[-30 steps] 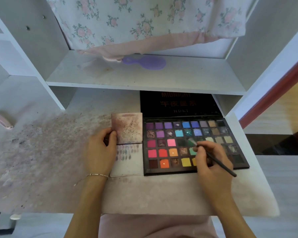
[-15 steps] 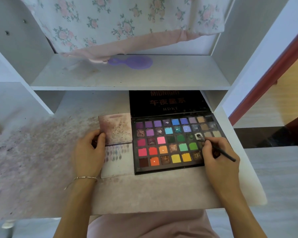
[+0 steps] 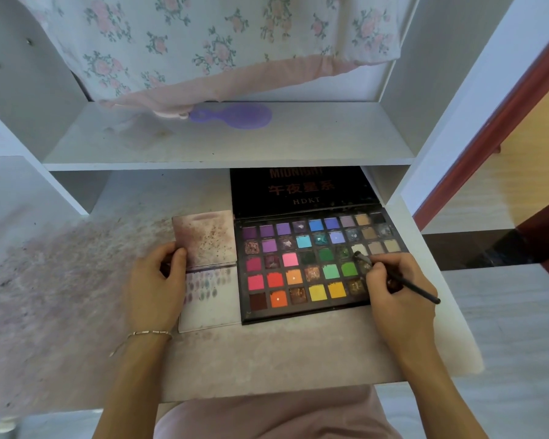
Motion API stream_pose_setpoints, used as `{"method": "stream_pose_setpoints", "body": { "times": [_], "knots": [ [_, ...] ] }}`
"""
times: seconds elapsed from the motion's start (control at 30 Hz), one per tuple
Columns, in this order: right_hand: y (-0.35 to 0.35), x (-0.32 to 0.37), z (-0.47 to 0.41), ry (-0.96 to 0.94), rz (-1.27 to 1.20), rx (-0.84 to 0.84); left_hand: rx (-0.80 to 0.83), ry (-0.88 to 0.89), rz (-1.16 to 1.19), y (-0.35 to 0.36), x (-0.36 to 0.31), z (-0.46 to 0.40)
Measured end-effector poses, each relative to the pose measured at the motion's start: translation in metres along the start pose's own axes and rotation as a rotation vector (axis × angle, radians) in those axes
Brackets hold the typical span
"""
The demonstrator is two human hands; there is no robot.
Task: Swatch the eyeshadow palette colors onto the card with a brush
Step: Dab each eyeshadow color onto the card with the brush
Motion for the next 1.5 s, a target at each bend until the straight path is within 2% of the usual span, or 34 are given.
{"method": "stream_pose_setpoints", "body": {
  "times": [0.13,0.3,0.6,1.07,1.5],
  "knots": [
    [0.008,0.009,0.001,-0.061,-0.083,0.045,-0.001,0.006,0.001,0.0,0.0,-0.001],
    [0.035,0.031,0.01,-0.105,-0.279,0.21,-0.009,0.005,0.003,0.0,0.001,-0.002],
    [0.091,0.058,0.021,-0.22,-0.125,0.464,-0.011,0.021,0.031,0.001,0.004,-0.002],
    [0.097,0.057,0.018,-0.236,0.017,0.526,-0.004,0.002,0.024,0.002,0.005,-0.004],
    [0.097,0.057,0.018,-0.227,0.022,0.542,-0.007,-0.006,0.031,0.001,0.003,-0.002]
  ]
}}
Point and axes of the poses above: each hand's wrist, its own z-axis away from the middle knuckle, its own y-axis out of the palm, x = y × z, the point moved 1 cm from there along -z, towards the middle knuckle, and after that the axes turned 11 degrees about x, right-handed, at the moved point
